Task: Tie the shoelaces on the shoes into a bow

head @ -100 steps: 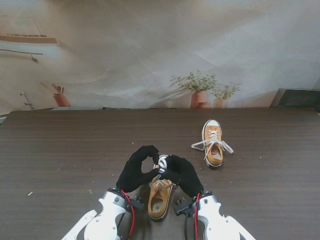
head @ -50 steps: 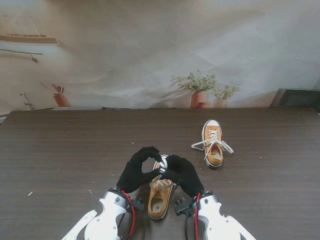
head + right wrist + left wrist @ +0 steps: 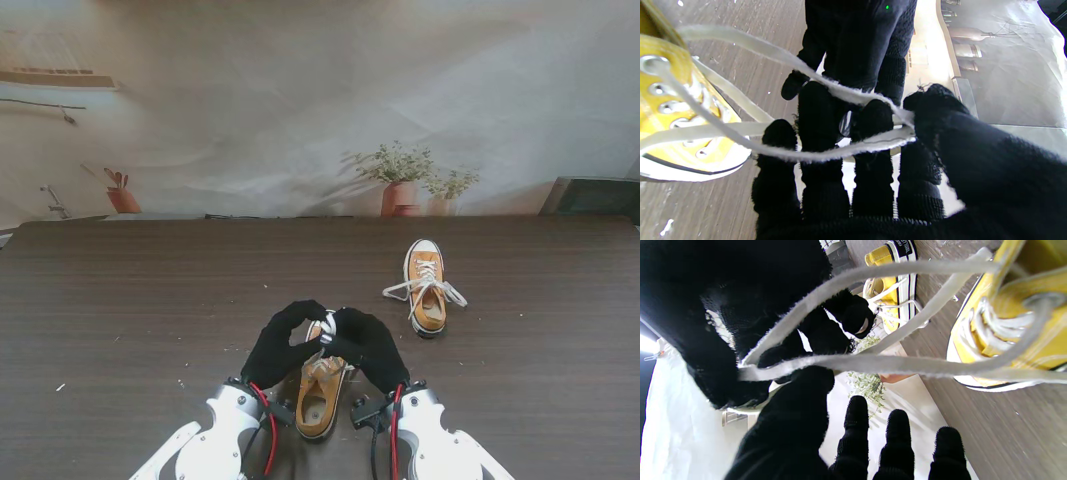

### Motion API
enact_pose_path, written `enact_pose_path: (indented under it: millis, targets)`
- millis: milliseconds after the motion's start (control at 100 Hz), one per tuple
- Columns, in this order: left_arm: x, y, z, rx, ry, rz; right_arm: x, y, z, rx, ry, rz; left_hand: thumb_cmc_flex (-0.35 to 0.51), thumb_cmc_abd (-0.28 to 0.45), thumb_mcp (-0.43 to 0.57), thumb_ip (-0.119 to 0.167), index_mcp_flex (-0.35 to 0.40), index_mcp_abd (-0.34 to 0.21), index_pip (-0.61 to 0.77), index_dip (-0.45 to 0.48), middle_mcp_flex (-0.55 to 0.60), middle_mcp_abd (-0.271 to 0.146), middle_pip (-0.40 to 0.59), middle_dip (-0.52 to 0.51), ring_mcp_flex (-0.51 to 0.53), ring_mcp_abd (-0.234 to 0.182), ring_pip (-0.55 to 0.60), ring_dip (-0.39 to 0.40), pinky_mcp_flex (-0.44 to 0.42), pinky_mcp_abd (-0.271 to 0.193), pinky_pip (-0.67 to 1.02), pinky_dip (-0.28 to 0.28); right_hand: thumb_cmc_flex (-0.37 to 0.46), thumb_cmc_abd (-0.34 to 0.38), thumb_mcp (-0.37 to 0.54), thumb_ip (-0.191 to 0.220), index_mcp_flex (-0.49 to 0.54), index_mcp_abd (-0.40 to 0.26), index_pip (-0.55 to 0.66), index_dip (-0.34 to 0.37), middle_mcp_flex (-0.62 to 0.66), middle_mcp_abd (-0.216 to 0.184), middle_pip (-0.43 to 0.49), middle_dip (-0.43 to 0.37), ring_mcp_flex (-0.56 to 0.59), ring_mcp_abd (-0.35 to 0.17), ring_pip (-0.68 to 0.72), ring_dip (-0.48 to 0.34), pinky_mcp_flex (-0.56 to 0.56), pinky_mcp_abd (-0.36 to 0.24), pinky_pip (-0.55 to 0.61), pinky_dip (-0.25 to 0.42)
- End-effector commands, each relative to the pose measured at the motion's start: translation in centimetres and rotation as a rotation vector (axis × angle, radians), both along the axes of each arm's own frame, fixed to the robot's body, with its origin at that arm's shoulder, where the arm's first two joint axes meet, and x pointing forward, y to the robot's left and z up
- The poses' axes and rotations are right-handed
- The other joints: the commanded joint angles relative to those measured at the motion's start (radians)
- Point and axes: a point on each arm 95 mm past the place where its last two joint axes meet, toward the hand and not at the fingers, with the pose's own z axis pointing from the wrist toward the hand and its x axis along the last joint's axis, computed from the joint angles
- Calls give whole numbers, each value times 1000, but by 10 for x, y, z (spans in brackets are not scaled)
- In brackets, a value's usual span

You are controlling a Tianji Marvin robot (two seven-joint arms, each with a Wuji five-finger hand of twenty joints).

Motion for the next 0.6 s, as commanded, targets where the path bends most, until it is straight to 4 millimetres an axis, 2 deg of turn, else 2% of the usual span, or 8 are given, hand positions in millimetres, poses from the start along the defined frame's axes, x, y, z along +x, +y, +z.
enact_pose_path:
  millis: [0, 100, 160, 210, 290, 390, 590]
  targets:
    - [-2, -10, 9, -24, -1, -28, -4, 6, 0, 5, 5, 31, -3, 98, -87, 3, 69, -52, 26, -3, 9, -1, -2, -22, -26, -13, -14, -14, -18, -29, -2, 21, 37, 16, -20, 1, 50, -87, 60, 40, 19, 51, -31, -4, -6, -57, 6, -11, -5, -6, -7, -6]
    - [-3, -10, 10, -32, 12, -41, -4, 6, 0, 4, 5, 34, 4, 115, -111, 3, 47, -60, 54, 45, 6, 0, -8, -26, -31, -15, -22, -16, -27, -34, -1, 26, 36, 16, -21, 1, 50, -88, 59, 40, 20, 51, -31, -4, -6, -57, 6, -11, -5, -6, -7, -6]
    - [-3, -11, 10, -38, 16, -45, -4, 7, 0, 4, 5, 35, 14, 139, -139, 6, 21, -45, 84, 109, 0, 5, -11, -27, -35, -13, -29, -15, -33, -37, -2, 30, 36, 17, -21, 1, 50, -88, 59, 40, 19, 50, -31, -4, -7, -58, 5, -11, -5, -6, -7, -6]
    - [-3, -11, 10, -43, 19, -42, -4, 7, 0, 3, 6, 34, 26, 160, -160, 9, -4, -15, 99, 157, -7, 11, -12, -25, -38, -12, -32, -14, -36, -36, -2, 34, 36, 17, -21, 1, 49, -88, 59, 40, 19, 50, -31, -4, -7, -58, 5, -11, -5, -6, -7, -6]
    - [-2, -9, 12, -54, 24, -37, -4, 6, 0, 2, 6, 32, 56, 212, -193, 12, -63, 66, 121, 230, -26, 19, -17, -22, -50, -10, -45, -14, -51, -39, -5, 38, 36, 18, -22, 1, 49, -89, 59, 40, 19, 50, -31, -3, -6, -58, 5, -11, -5, -6, -7, -6]
    - [1, -3, 18, -41, 7, -26, -4, 6, 0, 3, 7, 25, 82, 266, -219, 11, -129, 120, 153, 297, -50, 17, -27, -23, -61, -12, -59, -14, -60, -42, -7, 43, 37, 19, -22, 1, 49, -88, 59, 41, 19, 51, -31, -3, -6, -57, 5, -11, -6, -6, -8, -6]
    - [12, 10, 32, 19, -48, -9, -2, 3, 0, -4, 5, 5, 89, 273, -225, 11, -139, 112, 155, 305, -59, 17, -50, -42, -63, -9, -79, -23, -60, -42, -9, 43, 38, 19, -22, 1, 47, -84, 61, 42, 44, 61, -28, -7, 9, -53, 13, -8, 1, -1, -8, -7]
